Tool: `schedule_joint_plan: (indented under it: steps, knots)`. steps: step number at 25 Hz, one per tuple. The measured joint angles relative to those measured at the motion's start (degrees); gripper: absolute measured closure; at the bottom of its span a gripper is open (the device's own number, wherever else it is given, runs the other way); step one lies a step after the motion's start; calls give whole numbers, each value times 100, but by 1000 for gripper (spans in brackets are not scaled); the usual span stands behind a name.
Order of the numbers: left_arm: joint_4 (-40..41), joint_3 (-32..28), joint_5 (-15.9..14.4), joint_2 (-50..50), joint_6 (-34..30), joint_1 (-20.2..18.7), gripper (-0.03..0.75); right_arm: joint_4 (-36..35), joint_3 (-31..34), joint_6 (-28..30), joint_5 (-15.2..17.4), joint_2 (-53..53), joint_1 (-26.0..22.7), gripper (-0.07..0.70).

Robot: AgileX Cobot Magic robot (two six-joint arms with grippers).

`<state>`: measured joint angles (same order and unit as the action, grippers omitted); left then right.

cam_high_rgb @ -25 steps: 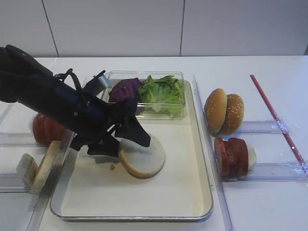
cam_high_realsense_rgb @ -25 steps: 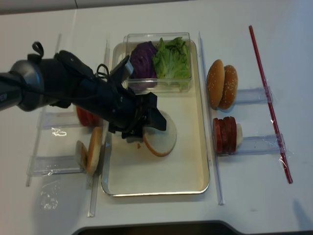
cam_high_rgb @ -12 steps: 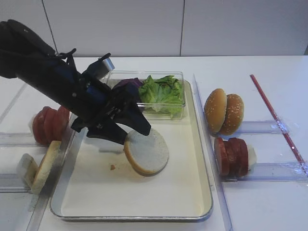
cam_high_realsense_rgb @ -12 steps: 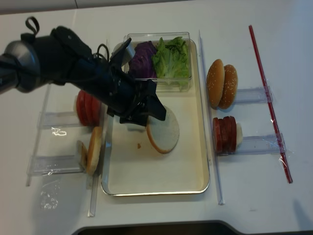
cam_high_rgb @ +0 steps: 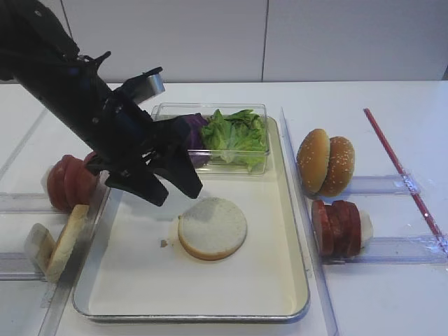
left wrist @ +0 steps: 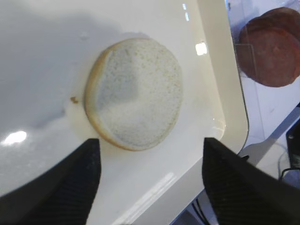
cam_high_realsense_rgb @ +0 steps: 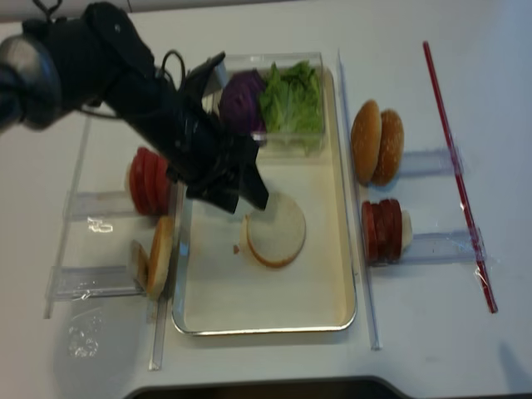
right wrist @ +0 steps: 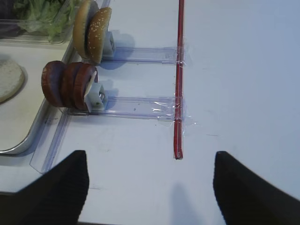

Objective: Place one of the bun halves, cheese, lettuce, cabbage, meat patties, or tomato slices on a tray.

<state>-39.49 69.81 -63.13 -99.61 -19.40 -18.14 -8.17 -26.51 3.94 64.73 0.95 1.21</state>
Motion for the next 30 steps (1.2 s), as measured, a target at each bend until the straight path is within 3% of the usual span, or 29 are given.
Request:
schedule_joint_plan:
  steps: [13,23,30]
  knots:
    - [2263,18,-121,1360,863,139,246,0,0,0,0,0,0,631]
    - [3703,18,-661,2203,1940,221,246,0,0,0,0,0,0,631]
    - [4221,18,-787,2686,1702,221,246,0,0,0,0,0,0,631]
